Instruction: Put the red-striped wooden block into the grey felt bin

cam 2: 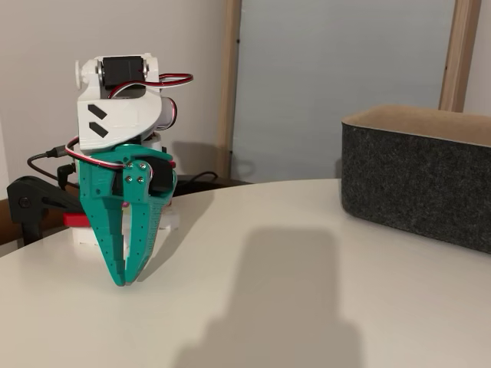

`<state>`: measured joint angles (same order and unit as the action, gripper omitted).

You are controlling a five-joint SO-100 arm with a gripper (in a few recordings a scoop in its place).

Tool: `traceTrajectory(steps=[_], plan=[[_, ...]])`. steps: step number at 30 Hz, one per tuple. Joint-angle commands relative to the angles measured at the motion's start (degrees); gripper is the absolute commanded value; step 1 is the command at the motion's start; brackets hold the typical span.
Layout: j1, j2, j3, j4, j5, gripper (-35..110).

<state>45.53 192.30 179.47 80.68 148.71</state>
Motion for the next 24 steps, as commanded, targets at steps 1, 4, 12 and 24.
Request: traceTrajectory(steps=[1,4,12,24], plan=[[0.8,1.1,0.7,7.1,0.8,0],[0.9,1.1,0.7,7.1,-1.1,0],[0.8,1.3,0.4,3.4,-9.1,17],[4.5,1.3,0.4,-14.6,-41.7,40]])
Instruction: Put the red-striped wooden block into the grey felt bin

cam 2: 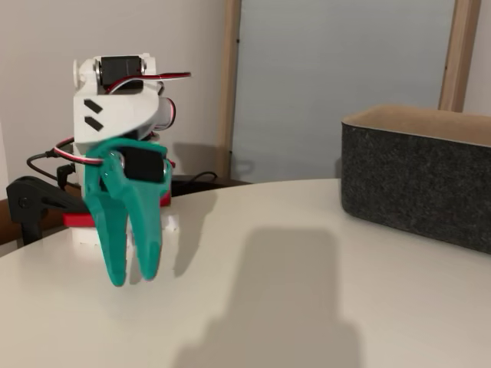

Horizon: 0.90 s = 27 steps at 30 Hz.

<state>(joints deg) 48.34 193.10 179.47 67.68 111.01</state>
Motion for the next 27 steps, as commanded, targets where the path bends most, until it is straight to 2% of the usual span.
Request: traceTrajectory(steps=[1,6,9,16,19,24,27], plan=[[2.2,0.5,0.4,-1.8,-5.2,40],[3.5,0.5,0.4,-4.7,-14.9,40],[3.5,0.5,0.4,-7.5,-23.9,35],[4.1,0.4,0.7,-6.7,-23.9,38],[4.1,0.4,0.7,-6.6,-24.6,28],[4.0,0.4,0.7,-6.5,-26.2,0],[4.0,0.4,0.7,-6.5,-27.7,0]])
